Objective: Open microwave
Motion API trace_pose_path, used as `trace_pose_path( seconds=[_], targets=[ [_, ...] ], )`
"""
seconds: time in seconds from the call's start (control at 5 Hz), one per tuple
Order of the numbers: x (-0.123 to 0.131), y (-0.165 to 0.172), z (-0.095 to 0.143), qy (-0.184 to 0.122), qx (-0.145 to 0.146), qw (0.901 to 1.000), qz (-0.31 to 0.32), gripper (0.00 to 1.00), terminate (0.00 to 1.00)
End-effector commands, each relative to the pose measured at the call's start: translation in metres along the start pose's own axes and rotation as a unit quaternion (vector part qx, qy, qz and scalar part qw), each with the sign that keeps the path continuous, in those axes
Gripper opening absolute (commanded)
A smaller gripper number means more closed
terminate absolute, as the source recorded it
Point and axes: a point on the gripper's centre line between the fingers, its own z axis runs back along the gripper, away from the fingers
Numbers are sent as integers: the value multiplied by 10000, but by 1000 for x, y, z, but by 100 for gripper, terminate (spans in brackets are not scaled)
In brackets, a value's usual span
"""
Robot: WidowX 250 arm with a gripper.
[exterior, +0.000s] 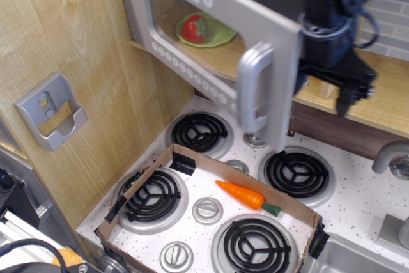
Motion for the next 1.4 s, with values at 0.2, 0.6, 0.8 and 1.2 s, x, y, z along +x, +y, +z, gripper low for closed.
trace_pose_path(
  seconds=[0.2, 0.6, 0.8, 1.2],
  targets=[
    [-98, 47, 41, 180, 539, 9922, 1106, 100, 0],
    [-117, 88, 33, 293, 473, 9930, 1040, 100, 0],
    [-117, 88, 33, 293, 473, 9930, 1040, 100, 0],
    [-117, 88, 33, 293, 473, 9930, 1040, 100, 0]
  ],
)
